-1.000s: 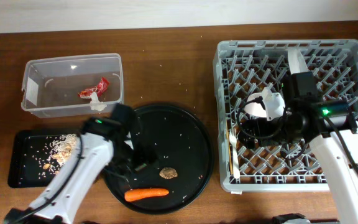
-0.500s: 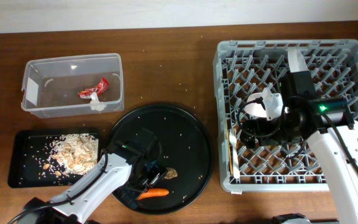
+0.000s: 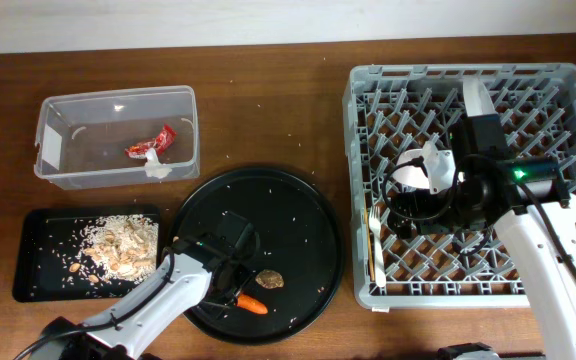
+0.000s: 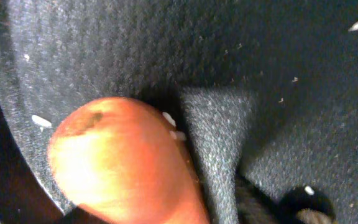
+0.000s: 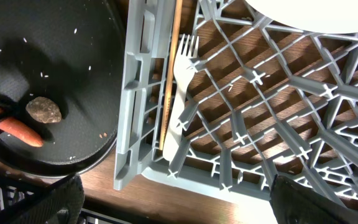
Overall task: Sort waste into correct bins and load items into the dishwasher rack
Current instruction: 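Grasp the orange carrot on the platter with the left gripper, then carry the carrot left and drop it on the black tray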
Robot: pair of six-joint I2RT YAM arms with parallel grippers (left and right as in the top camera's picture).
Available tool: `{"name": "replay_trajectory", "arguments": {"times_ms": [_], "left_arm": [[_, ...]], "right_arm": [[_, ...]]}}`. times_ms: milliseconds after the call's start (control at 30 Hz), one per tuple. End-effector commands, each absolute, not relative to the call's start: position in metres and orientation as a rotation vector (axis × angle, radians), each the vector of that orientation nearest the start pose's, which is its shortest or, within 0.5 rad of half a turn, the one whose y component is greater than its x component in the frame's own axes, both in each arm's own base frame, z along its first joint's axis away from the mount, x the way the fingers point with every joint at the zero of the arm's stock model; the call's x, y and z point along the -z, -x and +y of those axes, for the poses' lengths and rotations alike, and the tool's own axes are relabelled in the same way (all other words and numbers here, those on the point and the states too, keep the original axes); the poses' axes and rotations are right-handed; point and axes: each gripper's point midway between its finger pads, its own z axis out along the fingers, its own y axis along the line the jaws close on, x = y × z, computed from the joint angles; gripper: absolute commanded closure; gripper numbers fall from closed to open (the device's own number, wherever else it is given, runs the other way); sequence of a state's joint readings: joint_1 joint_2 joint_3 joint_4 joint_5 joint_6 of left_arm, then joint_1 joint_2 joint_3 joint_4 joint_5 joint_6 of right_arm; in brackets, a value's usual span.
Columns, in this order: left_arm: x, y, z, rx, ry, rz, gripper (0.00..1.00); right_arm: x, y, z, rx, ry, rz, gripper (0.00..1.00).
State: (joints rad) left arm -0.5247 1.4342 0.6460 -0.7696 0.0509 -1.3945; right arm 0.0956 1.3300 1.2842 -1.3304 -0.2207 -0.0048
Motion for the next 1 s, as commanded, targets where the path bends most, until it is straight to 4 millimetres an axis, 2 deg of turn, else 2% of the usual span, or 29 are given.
{"name": "replay_trajectory", "arguments": {"times_ms": [0, 167, 233, 300, 400, 500, 600, 767, 967], "left_arm": [[0.004, -0.181, -0.094, -0.013, 1.309, 2.796, 0.58], [0.000, -0.187, -0.095, -0.007, 1.278, 2.790, 0.67], [-0.005, -0.195, -0.095, -0.010, 1.185, 2.795, 0.73], [-0.016, -0.212, -0.097, 0.005, 1.015, 2.811, 0.79], [-0.030, -0.230, -0.099, 0.033, 0.846, 2.833, 0.79], [-0.045, -0.243, -0.090, 0.020, 0.752, 2.847, 0.80], [-0.061, -0.254, -0.068, 0.000, 0.857, 2.820, 0.79], [-0.080, -0.273, -0.014, -0.023, 1.068, 2.730, 0.80], [-0.089, -0.264, 0.055, -0.055, 1.387, 2.595, 0.80]], "right_arm": [[-0.181, -0.247, 0.061, -0.315, 0.198, 2.934, 0.02], [-0.181, -0.247, 0.061, -0.315, 0.198, 2.935, 0.02], [-0.181, -0.247, 0.061, -0.315, 0.198, 2.935, 0.02], [-0.181, -0.247, 0.061, -0.315, 0.198, 2.934, 0.02], [-0.181, -0.247, 0.061, -0.315, 0.198, 2.934, 0.02], [-0.181, -0.247, 0.061, -0.315, 0.198, 2.935, 0.02], [-0.181, -0.247, 0.061, -0.315, 0.198, 2.932, 0.02], [-0.181, -0.247, 0.061, -0.315, 0.198, 2.932, 0.02], [-0.181, -0.247, 0.061, -0.315, 0.198, 2.933, 0.02]]}}
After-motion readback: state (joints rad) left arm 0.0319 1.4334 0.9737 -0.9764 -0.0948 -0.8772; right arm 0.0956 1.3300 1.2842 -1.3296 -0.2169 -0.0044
